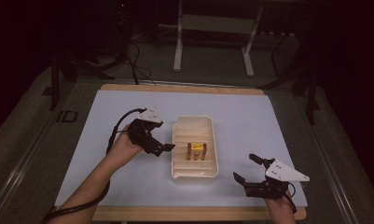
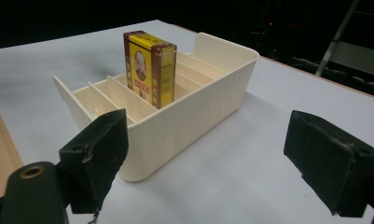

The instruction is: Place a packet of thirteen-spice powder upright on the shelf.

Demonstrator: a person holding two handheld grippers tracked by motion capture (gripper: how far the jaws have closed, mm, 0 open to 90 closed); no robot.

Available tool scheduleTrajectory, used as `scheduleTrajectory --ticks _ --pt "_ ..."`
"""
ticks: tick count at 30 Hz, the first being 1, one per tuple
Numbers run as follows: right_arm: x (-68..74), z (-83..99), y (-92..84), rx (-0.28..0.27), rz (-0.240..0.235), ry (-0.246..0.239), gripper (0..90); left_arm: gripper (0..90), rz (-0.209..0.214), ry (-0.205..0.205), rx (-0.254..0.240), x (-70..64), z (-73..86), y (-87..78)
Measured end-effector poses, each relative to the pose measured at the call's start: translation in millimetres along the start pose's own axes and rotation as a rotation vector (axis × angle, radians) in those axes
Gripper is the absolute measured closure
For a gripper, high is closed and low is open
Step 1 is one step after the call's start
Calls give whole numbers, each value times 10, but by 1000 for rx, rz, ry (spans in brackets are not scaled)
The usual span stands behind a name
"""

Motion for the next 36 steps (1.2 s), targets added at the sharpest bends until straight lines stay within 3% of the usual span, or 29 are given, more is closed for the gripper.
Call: scheduleTrajectory --ticks 9,14,24,36 --pt "2 -3 1 -1 3 1 138 20 -84 -74 18 50 199 -162" --pt "5 -4 1 -1 2 1 138 21 -124 -93 21 47 272 -263" --pt "4 -4 -3 -2 4 1 138 20 -152 -113 14 -27 453 -432" --pt "8 -6 -5 -2 9 -4 138 21 -173 -173 13 -107 788 -569"
Point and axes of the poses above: each handheld gripper's, and its own axes: y roughly forward along the jaws, z roughly out of its underside, x roughly to its left, the point moved 1 cm from there along y, roughly forward along the jaws, and after that the axes turned 7 degrees about -z, right-handed, at the moved point
